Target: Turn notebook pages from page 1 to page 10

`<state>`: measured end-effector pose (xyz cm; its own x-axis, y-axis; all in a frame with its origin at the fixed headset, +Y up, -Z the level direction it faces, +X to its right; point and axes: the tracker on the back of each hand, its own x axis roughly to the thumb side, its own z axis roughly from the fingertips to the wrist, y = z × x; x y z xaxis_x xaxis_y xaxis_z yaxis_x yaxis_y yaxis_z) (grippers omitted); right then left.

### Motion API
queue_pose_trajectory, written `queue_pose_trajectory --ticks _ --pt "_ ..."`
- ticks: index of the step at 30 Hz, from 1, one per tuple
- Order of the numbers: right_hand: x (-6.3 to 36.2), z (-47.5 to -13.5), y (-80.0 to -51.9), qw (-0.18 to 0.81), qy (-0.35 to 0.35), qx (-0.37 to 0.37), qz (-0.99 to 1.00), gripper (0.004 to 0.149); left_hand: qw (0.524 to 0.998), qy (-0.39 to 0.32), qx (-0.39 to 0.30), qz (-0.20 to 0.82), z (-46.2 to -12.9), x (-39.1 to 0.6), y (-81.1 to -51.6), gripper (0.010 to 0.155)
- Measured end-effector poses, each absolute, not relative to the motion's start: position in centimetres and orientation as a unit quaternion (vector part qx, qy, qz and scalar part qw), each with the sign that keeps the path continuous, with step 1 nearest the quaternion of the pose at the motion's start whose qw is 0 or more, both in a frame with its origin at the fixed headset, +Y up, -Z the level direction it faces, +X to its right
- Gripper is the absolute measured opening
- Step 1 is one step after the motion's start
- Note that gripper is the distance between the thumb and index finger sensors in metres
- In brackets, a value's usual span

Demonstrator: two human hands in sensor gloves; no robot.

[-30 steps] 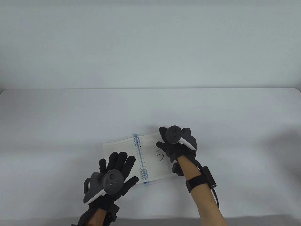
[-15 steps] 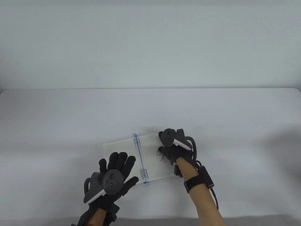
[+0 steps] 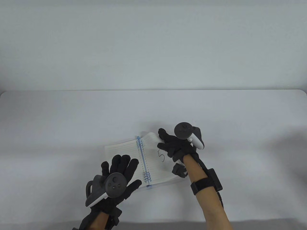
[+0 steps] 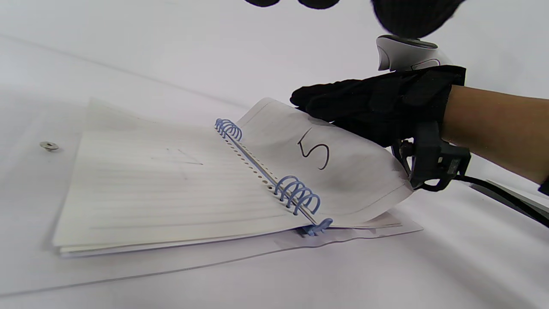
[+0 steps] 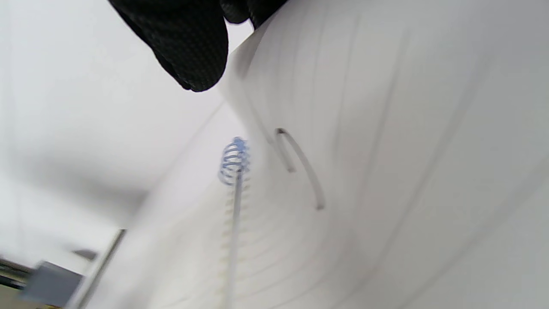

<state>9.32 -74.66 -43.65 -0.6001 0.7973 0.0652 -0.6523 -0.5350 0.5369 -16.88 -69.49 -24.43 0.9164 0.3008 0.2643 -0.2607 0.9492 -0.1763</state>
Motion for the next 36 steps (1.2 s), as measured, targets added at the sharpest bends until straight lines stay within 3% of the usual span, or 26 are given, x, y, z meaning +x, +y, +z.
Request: queue_pose_trajectory --ticks 7,13,18,24,27,36 --pt "10.2 -43.7 -73.9 0.559 0.238 0.126 0.784 0.100 0.977 -0.145 -0.067 0.144 -24.4 -16.9 -69.5 0.077" --pt "11.7 -44.0 -74.3 0.559 0.277 0.093 0.776 0.103 0.977 -0.144 -0.068 0.143 -24.4 -16.9 -69.5 0.077" --pt "12.4 -44.2 -74.4 0.539 0.311 0.087 0.778 0.090 0.977 -0.144 -0.069 0.143 -24.4 -16.9 -69.5 0.077" --pt "12.1 -44.2 -74.2 0.413 0.338 0.092 0.841 0.061 0.977 -0.144 -0.067 0.143 -24.4 -16.9 -69.5 0.077" --pt "11.9 -44.2 -74.1 0.396 0.342 0.099 0.846 0.051 0.977 -0.144 -0.067 0.142 -24.4 -16.9 -69.5 0.077" --pt "9.9 -43.8 -73.9 0.532 0.332 0.139 0.766 0.055 0.977 -0.143 -0.064 0.142 -24.4 -17.0 -69.4 0.077"
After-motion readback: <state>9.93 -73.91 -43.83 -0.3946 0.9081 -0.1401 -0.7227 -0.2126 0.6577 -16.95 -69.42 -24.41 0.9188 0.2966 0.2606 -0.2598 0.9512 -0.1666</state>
